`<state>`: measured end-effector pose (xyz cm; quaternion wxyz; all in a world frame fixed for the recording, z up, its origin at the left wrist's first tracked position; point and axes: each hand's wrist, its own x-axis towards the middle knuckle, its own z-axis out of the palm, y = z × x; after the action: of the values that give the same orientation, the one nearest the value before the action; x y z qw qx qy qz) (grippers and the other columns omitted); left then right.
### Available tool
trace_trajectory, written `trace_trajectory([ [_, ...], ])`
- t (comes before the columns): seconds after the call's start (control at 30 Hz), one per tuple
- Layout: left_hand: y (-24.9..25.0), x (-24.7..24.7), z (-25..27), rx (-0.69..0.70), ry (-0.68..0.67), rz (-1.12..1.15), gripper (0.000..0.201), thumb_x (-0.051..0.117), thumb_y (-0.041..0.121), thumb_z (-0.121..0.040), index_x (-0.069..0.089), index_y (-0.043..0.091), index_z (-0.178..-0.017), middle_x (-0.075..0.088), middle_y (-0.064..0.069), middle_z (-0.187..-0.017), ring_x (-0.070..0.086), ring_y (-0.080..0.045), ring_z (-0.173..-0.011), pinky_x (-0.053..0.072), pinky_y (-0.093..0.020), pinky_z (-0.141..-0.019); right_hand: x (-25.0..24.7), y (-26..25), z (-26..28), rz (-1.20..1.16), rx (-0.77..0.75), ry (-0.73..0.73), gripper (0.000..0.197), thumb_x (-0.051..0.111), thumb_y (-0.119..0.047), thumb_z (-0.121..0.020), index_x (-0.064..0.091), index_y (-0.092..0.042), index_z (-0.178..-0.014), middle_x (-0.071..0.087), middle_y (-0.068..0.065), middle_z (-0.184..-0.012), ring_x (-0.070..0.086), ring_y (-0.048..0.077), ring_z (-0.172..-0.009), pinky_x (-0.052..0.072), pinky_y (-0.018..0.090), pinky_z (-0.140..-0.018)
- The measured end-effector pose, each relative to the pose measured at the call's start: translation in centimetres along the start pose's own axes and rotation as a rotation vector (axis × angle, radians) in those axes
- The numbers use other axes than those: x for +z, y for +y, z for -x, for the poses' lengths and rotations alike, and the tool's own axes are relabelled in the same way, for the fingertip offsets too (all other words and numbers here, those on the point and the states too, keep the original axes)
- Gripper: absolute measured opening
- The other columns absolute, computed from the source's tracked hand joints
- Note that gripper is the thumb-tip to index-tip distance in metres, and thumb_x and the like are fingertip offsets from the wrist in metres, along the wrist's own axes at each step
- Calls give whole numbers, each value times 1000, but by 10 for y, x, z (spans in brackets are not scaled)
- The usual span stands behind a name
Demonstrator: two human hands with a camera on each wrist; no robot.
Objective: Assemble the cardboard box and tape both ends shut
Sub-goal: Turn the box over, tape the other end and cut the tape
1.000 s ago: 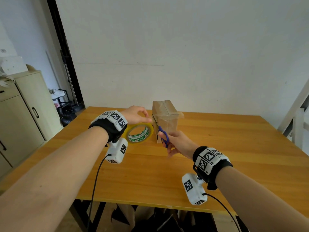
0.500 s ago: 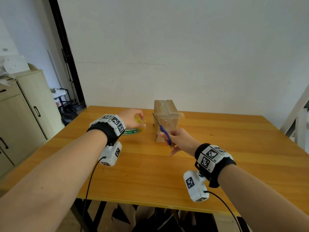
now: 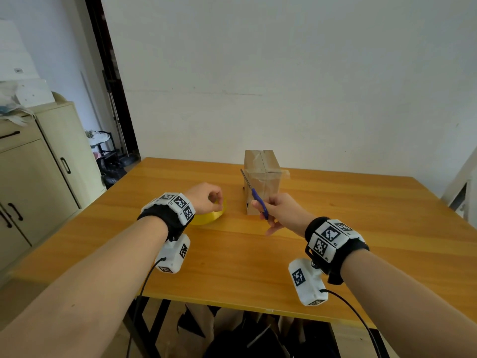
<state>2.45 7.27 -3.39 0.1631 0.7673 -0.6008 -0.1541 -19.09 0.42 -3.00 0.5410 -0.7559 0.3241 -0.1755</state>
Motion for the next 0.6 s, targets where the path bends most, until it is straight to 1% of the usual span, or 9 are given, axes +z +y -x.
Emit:
trace_trajectory([
  [0.03,0,3,0,5,1,-10,15,69,27,-81,57,25,-72,60,-4,-87,54,-20,-81,49,-37,-76,0,0,0,4,0,2,26,58,-31,-91,57,-8,-78,54,4,-70,46,10,-49,57,27,-50],
  [0.13,0,12,1,12,16,-93,17,68,27,-83,59,16,-74,58,-1,-82,53,-17,-77,42,-26,-62,0,-1,2,12,-2,8,27,58,-31,-91,57,-9,-76,54,5,-70,46,10,-49,58,28,-51],
  [0.2,-1,15,1,-23,24,-170,17,69,24,-81,59,17,-69,58,2,-78,54,-16,-74,41,-25,-59,0,-1,3,20,-3,9,27,58,-31,-91,57,-9,-76,55,4,-70,46,10,-49,58,27,-51],
  [0.27,-2,16,0,-74,30,-194,24,73,20,-76,56,20,-59,58,2,-68,56,-18,-68,43,-27,-57,0,-1,4,29,1,9,28,58,-32,-91,56,-8,-77,55,4,-70,45,9,-48,58,26,-51],
  [0.3,-2,16,-1,-97,29,-202,29,74,19,-74,53,20,-55,56,2,-63,56,-19,-64,43,-28,-54,0,-1,4,34,4,9,28,59,-32,-91,57,-8,-77,56,4,-71,46,9,-48,58,27,-52],
  [0.37,4,15,-1,-132,11,-245,35,75,17,-74,48,17,-52,49,1,-55,51,-20,-58,39,-26,-49,-1,0,4,56,6,7,27,60,-32,-90,58,-9,-77,57,4,-71,47,9,-49,59,28,-53],
  [0.43,11,13,1,-182,-27,-325,41,74,21,-76,42,14,-51,41,0,-52,45,-21,-55,38,-27,-49,-2,0,4,72,9,0,26,61,-32,-90,60,-9,-76,58,5,-72,47,9,-50,59,28,-54],
  [0.53,16,12,1,-245,-74,-409,45,74,25,-77,38,12,-52,35,-1,-53,43,-22,-58,46,-33,-58,-2,-1,4,92,10,0,27,63,-32,-88,60,-10,-74,59,6,-72,48,10,-50,59,29,-54],
  [0.6,19,11,2,-247,-72,-422,45,73,23,-77,37,13,-52,34,-1,-54,43,-23,-60,42,-29,-58,-3,-2,4,115,10,0,28,64,-33,-87,60,-9,-73,59,6,-71,48,9,-48,60,30,-56],
])
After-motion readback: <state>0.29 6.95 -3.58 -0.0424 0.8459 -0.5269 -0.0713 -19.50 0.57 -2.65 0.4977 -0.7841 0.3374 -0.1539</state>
